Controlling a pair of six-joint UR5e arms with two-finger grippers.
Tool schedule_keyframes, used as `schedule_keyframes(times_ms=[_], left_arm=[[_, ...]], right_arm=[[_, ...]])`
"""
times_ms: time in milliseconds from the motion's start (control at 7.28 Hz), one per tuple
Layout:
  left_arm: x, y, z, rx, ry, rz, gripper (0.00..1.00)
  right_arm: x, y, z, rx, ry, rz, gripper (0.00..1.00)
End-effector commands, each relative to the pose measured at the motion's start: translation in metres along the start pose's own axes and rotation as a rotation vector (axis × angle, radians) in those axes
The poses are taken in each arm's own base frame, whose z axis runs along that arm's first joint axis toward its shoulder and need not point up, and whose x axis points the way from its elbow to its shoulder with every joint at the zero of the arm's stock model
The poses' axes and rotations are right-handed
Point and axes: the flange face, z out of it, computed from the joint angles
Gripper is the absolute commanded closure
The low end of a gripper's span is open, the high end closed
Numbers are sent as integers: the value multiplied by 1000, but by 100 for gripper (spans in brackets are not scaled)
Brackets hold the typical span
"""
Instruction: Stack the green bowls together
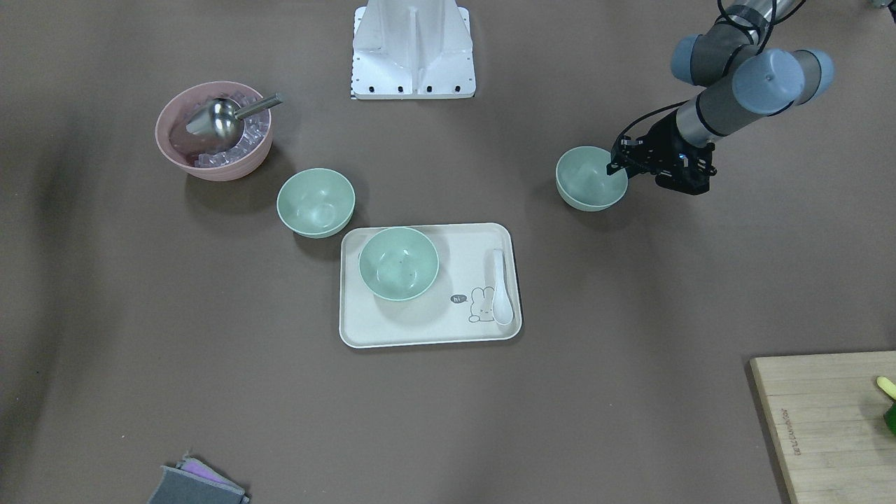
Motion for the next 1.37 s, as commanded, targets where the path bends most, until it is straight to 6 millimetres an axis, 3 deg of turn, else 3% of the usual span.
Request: schedule_keyframes(times_ms=[0, 275, 412, 549, 687, 962, 1099, 1236], left_arm=[[-1, -2, 2, 11, -9, -2, 59], [-5, -6, 6, 28, -30, -8, 60], [-5, -6, 7, 27, -30, -9, 74], [-3, -6, 7, 25, -27, -7, 100], [-1, -4, 3, 21, -16, -3, 100], [7, -2, -33, -11, 57, -10, 100], [-9, -23, -79, 10, 95, -70, 100], [-2, -39, -102, 16, 114, -98, 100]], right_arm=[[-1, 0, 1, -2, 0, -1, 0], [-2, 0, 3, -5, 2, -4, 0], [-2, 0, 3, -5, 2, -4, 0], [-2, 0, 3, -5, 0, -5, 0], [-3, 0, 3, -4, 1, -10, 0], [-18, -4, -2, 6, -1, -48, 0], [-57, -6, 2, 7, -18, -135, 0], [-123, 5, 26, -4, -52, -295, 0]])
